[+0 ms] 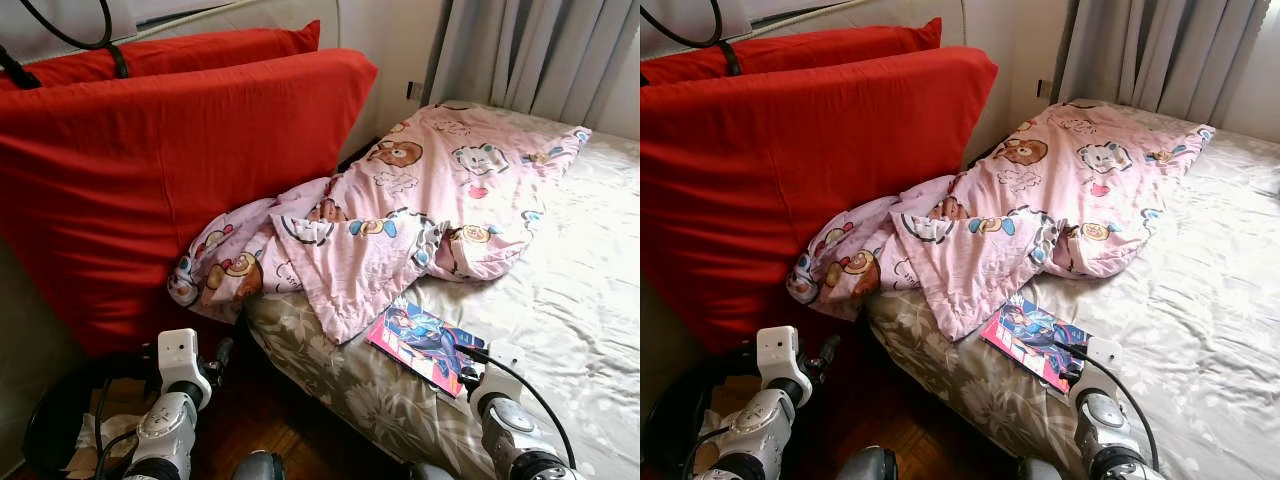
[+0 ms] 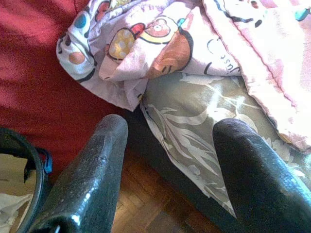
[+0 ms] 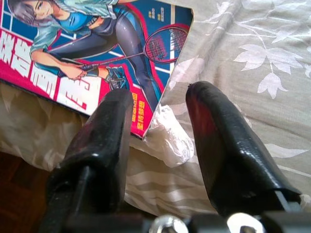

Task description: Clean up the room

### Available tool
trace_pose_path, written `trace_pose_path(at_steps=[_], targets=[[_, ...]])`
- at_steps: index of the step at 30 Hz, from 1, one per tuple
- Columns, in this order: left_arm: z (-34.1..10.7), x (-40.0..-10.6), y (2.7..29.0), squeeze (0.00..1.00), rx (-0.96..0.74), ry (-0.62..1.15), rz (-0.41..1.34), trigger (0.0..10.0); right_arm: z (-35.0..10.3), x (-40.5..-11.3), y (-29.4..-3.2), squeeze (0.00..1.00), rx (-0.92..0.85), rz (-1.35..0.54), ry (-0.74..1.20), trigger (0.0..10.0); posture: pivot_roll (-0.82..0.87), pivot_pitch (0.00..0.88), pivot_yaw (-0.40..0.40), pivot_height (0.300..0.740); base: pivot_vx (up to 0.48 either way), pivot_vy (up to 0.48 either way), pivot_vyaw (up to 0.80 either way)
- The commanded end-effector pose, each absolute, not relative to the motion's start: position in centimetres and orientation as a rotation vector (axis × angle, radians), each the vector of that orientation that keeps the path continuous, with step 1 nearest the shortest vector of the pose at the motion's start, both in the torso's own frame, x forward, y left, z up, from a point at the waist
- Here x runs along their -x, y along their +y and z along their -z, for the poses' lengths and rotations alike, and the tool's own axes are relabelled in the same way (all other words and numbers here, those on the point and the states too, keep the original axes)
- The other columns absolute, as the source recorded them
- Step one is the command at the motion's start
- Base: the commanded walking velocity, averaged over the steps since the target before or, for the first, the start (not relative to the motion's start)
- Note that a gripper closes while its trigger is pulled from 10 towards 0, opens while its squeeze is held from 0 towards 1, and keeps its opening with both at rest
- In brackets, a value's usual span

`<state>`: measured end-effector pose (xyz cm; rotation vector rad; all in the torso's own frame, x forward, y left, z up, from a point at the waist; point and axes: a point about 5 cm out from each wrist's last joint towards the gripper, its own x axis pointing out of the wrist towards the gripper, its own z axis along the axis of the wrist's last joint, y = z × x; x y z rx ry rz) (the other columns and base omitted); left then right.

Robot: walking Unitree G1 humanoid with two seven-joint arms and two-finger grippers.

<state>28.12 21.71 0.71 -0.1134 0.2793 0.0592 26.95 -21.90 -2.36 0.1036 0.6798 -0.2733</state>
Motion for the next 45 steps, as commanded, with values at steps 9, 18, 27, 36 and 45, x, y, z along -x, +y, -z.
trace_pose_path(at_steps=[9, 18, 27, 36, 45], targets=[[0.4, -25.8, 21.5, 0.00, 0.111, 0.262, -0.064, 10.0, 2.9, -26.0, -23.2, 0.00, -0.071, 0.293, 0.724, 10.0, 0.08, 0.053, 0.008, 0.626, 0.000, 0.000, 0.00], [0.5, -23.6, 22.2, 0.00, 0.100, 0.246, -0.076, 10.0, 2.3, -26.6, -23.3, 0.00, 0.049, 0.189, 0.735, 10.0, 0.11, 0.135, 0.014, 0.626, 0.000, 0.000, 0.00], [-2.5, -24.5, 23.0, 0.00, 0.049, 0.135, -0.087, 10.0, 1.0, -28.0, -23.0, 0.00, 0.139, 0.130, 0.617, 10.0, 0.14, 0.230, 0.029, 0.626, 0.000, 0.000, 0.00], [-4.2, -24.7, 22.5, 0.00, 0.061, 0.094, -0.075, 10.0, 1.1, -27.3, -24.2, 0.00, 0.175, 0.146, 0.629, 10.0, 0.14, 0.281, 0.048, 0.626, 0.000, 0.000, 0.00], [-4.4, -21.9, 23.6, 0.00, 0.034, 0.149, -0.092, 10.0, 0.1, -27.5, -26.4, 0.00, 0.303, 0.118, 0.641, 10.0, 0.16, 0.325, 0.058, 0.626, 0.000, 0.000, 0.00]])
